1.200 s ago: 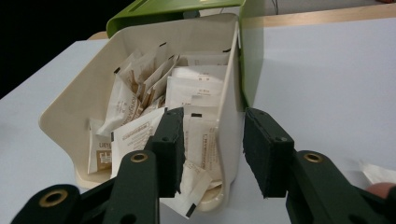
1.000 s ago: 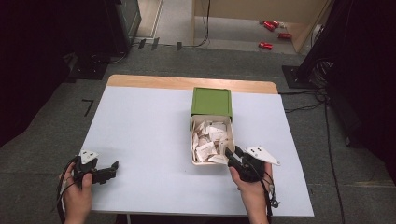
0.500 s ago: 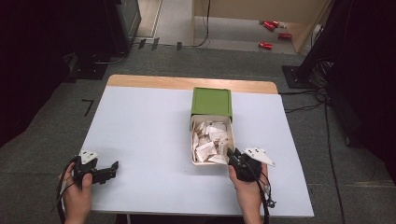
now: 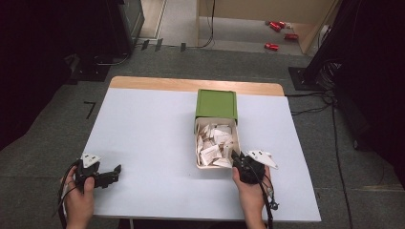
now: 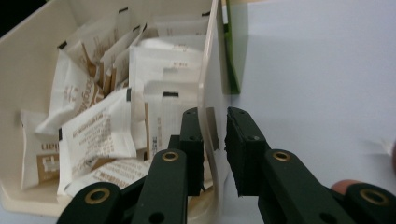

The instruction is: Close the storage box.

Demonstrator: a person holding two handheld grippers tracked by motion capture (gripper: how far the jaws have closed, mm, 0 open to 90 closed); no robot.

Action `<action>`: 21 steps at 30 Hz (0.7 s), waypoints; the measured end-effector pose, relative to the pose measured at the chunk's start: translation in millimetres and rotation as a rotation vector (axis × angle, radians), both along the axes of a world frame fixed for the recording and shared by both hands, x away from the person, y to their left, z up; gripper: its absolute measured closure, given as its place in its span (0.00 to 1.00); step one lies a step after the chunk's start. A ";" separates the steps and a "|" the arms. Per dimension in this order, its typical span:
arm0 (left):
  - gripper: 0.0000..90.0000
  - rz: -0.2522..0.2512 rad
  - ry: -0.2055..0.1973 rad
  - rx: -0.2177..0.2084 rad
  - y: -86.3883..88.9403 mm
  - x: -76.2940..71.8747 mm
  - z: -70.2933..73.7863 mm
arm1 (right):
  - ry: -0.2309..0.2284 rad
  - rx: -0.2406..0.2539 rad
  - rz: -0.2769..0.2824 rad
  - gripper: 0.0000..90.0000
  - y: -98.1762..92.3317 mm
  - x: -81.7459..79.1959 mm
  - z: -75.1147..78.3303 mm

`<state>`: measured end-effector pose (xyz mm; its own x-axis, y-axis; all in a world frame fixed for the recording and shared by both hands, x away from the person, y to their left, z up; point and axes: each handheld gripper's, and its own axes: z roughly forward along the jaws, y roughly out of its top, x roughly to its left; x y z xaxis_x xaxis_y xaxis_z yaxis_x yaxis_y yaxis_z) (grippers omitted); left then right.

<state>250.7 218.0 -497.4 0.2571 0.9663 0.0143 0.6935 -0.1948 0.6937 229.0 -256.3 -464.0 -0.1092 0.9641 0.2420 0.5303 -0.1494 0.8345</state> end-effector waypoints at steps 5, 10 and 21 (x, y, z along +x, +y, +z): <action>0.08 0.000 0.000 0.000 0.0 0.0 0.0 | -0.002 -0.032 0.004 0.90 2.2 5.5 4.6; 0.08 0.000 -0.001 0.000 0.0 0.1 -0.1 | 0.045 -0.038 -0.010 0.89 3.5 14.4 -2.8; 0.08 0.000 0.001 0.000 0.0 0.1 0.0 | 0.070 -0.094 -0.086 0.98 16.2 22.0 -10.1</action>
<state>250.8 218.1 -497.4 0.2575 0.9662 0.0143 0.6938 -0.1951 0.6932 251.0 -240.1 -474.1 -0.0110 0.9880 0.1542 0.5763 -0.1198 0.8084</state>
